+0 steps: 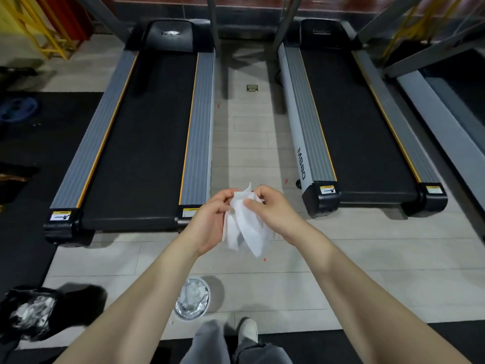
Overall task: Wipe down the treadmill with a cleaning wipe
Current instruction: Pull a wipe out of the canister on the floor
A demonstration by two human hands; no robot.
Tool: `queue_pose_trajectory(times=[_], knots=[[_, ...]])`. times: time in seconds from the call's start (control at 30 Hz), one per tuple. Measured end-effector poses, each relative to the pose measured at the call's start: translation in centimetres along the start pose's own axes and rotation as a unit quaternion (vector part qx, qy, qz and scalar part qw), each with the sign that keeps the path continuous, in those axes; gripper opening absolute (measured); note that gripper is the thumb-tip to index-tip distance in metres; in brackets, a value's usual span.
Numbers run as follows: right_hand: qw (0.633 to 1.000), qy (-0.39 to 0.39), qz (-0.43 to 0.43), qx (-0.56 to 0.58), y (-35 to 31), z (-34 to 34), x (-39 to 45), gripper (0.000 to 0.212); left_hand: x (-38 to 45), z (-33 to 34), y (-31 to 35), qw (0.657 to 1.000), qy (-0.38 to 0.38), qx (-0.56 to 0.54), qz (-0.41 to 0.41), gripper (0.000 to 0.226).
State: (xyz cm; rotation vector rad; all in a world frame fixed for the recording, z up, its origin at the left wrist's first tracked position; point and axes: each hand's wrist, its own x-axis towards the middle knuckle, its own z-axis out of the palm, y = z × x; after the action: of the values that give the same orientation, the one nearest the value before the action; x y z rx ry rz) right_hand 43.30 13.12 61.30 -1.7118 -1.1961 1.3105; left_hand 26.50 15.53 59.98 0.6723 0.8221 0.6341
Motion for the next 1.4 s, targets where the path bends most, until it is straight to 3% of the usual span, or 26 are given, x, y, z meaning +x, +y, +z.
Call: queue_pose_trajectory(times=[0.1,0.2,0.3,0.37,0.43,0.5,0.57,0.67,0.73,0.8,0.87,1.0,1.13,1.23,1.33,1.4], knots=[[0.998,0.027,-0.018,-0.05,-0.6,-1.4,2.4,0.015,2.1,0.9,1.4,0.994,-0.002,0.107,0.036,0.031],[0.994,0.033,-0.061,-0.079,-1.9,-2.1,5.2,0.017,4.7,0.8,3.6,0.951,0.029,0.294,0.087,0.011],[0.99,0.034,-0.089,-0.1,-3.8,-3.3,8.3,0.012,7.9,-0.1,6.8,0.923,0.057,0.36,0.12,0.01],[0.981,0.0,-0.083,-0.173,-5.5,-4.7,10.9,0.025,10.4,-0.8,9.4,0.905,0.064,0.398,0.138,0.009],[0.944,-0.027,-0.098,-0.314,-7.3,-6.2,14.0,0.009,13.1,-1.4,12.4,0.889,0.067,0.426,0.156,0.008],[0.904,-0.024,-0.143,-0.402,-9.1,-7.3,17.5,0.021,15.6,-2.1,15.8,0.881,0.07,0.436,0.173,0.009],[0.931,-0.014,-0.139,-0.338,-10.7,-8.4,21.0,0.021,18.0,-2.9,19.4,0.884,0.064,0.429,0.176,0.01],[0.994,-0.02,-0.1,-0.039,-13.2,-9.2,24.9,0.017,21.8,-3.8,24.0,0.885,0.06,0.429,0.171,0.019],[0.986,-0.007,-0.058,0.158,-14.9,-9.5,27.3,0.014,24.2,-3.9,26.7,0.897,0.059,0.404,0.171,0.018],[0.969,0.003,-0.026,0.247,-16.6,-9.9,29.7,0.022,26.2,-3.6,29.3,0.899,0.062,0.394,0.18,0.017],[0.953,-0.034,-0.008,0.301,-18.3,-10.6,32.1,0.028,28.1,-3.1,31.8,0.892,0.063,0.4,0.202,0.017],[0.953,-0.12,-0.019,0.278,-21.9,-13.2,36.9,0.031,32.2,-2.0,37.0,0.888,0.073,0.399,0.216,0.015],[0.976,-0.068,-0.079,0.192,-25.0,-16.9,43.4,0.042,36.8,-0.8,42.5,0.889,0.023,0.413,0.198,0.022],[0.976,-0.051,-0.119,0.174,-28.1,-20.4,48.0,0.035,41.1,0.8,46.5,0.883,0.053,0.408,0.228,0.019],[0.977,-0.045,-0.099,0.186,-30.9,-24.0,53.1,0.026,45.6,2.6,50.1,0.899,0.095,0.357,0.236,0.006],[0.978,-0.042,-0.068,0.195,-32.6,-26.2,56.6,0.026,48.5,3.6,52.2,0.916,0.102,0.322,0.215,0.011]])
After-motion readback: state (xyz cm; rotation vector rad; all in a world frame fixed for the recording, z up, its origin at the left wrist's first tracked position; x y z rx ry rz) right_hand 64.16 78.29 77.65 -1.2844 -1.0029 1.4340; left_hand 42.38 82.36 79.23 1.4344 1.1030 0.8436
